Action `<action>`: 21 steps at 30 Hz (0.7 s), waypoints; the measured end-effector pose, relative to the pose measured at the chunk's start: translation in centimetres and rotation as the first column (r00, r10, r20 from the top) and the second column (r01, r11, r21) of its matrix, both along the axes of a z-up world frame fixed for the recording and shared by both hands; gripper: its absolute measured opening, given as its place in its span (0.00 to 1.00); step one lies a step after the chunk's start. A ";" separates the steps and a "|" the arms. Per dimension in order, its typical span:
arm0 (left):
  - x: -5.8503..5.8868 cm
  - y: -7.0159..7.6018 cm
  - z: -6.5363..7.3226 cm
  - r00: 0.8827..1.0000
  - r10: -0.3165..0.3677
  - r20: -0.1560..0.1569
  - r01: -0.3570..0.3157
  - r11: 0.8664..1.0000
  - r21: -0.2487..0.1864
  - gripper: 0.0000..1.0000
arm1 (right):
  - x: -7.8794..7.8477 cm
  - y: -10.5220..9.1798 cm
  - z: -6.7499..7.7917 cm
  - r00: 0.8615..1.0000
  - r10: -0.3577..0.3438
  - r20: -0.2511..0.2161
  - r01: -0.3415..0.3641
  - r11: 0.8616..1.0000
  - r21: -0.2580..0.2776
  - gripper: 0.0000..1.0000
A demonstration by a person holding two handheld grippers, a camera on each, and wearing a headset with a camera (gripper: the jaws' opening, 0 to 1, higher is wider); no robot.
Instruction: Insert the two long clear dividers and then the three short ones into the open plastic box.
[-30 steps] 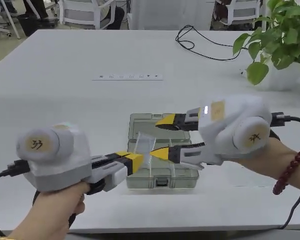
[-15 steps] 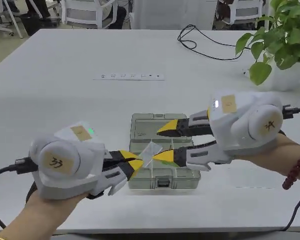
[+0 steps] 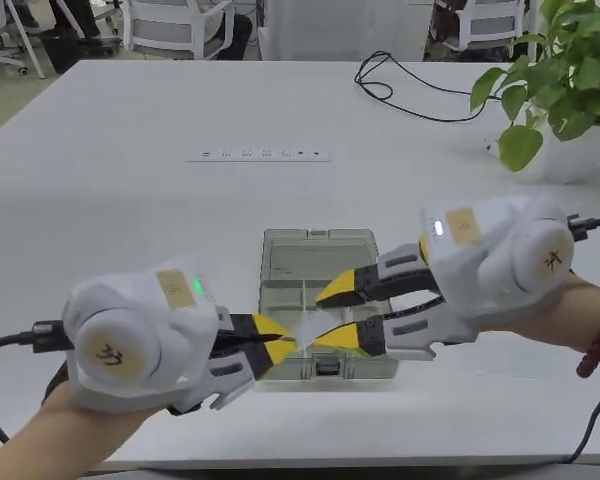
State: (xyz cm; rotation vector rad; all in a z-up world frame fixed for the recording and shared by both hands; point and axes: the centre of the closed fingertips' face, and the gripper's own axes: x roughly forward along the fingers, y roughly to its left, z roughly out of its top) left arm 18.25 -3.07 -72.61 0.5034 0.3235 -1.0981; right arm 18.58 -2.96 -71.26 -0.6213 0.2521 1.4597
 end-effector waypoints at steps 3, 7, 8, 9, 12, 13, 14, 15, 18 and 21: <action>-0.6 -0.3 -0.2 0.999 -0.048 0.018 0.047 0.998 0.032 0.00 | -0.7 0.1 -0.1 0.999 0.030 -0.011 -0.030 1.000 -0.008 0.17; -1.4 -0.8 -0.2 0.994 -0.105 0.026 0.104 0.994 0.033 0.00 | -1.1 0.2 -0.3 0.999 0.048 -0.008 -0.048 0.999 -0.021 0.14; -1.5 -0.9 -0.1 0.994 -0.104 0.025 0.104 0.994 0.028 0.00 | -1.1 0.2 -0.4 0.999 0.051 -0.009 -0.051 0.998 -0.023 0.14; -1.5 -0.9 -0.1 0.994 -0.104 0.026 0.104 0.994 0.024 0.00 | -1.2 0.1 -0.5 0.998 0.054 -0.012 -0.054 0.998 -0.026 0.13; -1.6 -0.8 0.1 0.993 -0.116 0.028 0.115 0.993 0.021 0.00 | -1.5 0.0 -0.6 0.998 0.067 -0.013 -0.067 0.997 -0.034 0.10; -1.6 -0.8 0.1 0.993 -0.118 0.030 0.117 0.993 0.021 0.00 | -1.7 -0.1 -0.6 0.997 0.073 -0.013 -0.074 0.997 -0.036 0.09; -1.6 -0.7 0.2 0.992 -0.119 0.030 0.118 0.993 0.017 0.00 | -1.8 -0.1 -0.6 0.997 0.078 -0.014 -0.078 0.996 -0.037 0.07; -1.6 -0.7 0.3 0.992 -0.119 0.031 0.119 0.993 0.015 0.00 | -2.0 -0.1 -0.6 0.996 0.083 -0.014 -0.084 0.996 -0.038 0.06; -1.7 -0.7 0.3 0.992 -0.126 0.029 0.126 0.992 0.010 0.00 | -2.1 -0.1 -0.5 0.996 0.086 -0.017 -0.087 0.995 -0.038 0.05; -1.6 -0.7 0.5 0.994 -0.112 0.017 0.112 0.994 -0.011 0.00 | -2.3 -0.1 -0.5 0.996 0.091 -0.015 -0.091 0.995 -0.043 0.03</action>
